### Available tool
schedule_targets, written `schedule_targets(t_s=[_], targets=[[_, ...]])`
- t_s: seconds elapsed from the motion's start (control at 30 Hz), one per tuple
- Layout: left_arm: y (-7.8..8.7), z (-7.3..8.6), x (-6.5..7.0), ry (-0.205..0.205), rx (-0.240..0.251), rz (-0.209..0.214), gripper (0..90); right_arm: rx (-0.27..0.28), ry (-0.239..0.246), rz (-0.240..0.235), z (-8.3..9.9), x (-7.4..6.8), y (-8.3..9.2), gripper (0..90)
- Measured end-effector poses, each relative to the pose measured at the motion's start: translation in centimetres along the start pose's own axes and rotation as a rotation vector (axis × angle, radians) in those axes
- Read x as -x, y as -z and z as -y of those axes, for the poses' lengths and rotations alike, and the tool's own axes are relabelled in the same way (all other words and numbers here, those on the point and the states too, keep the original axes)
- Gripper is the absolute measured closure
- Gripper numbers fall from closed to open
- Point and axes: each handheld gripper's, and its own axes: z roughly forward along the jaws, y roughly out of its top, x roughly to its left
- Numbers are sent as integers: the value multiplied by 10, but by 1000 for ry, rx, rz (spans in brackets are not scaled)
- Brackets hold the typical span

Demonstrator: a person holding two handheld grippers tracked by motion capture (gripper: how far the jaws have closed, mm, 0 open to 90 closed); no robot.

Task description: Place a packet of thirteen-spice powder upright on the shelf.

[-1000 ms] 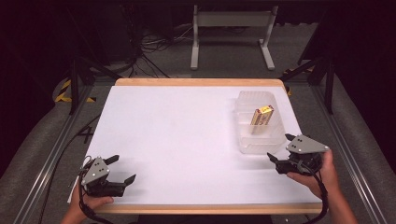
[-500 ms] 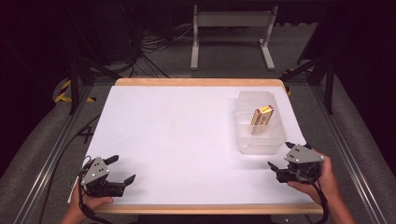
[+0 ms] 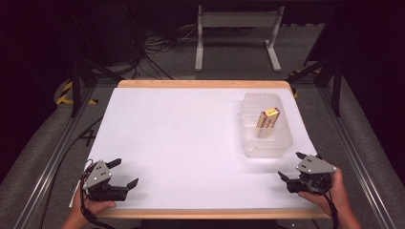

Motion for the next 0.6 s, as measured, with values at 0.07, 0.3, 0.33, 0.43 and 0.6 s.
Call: schedule_targets(t_s=[0.07, 0.3, 0.33, 0.43, 0.6], targets=[[0, 0, 0, 0, 0, 1, 79, 5, -17, 0, 5, 1, 0, 130], [-1, 0, -1, 5, -1, 0, 79, 37, -75, -2, 20, 2, 3, 127], [-2, 0, -1, 3, -2, 3, 79, 49, -102, 4, 25, 2, 4, 125], [-1, -1, -1, 4, 3, 3, 79, 86, -178, -17, 32, 3, 6, 125], [0, -1, -1, 7, 2, 1, 78, 108, -237, -4, 41, 5, 10, 124]])
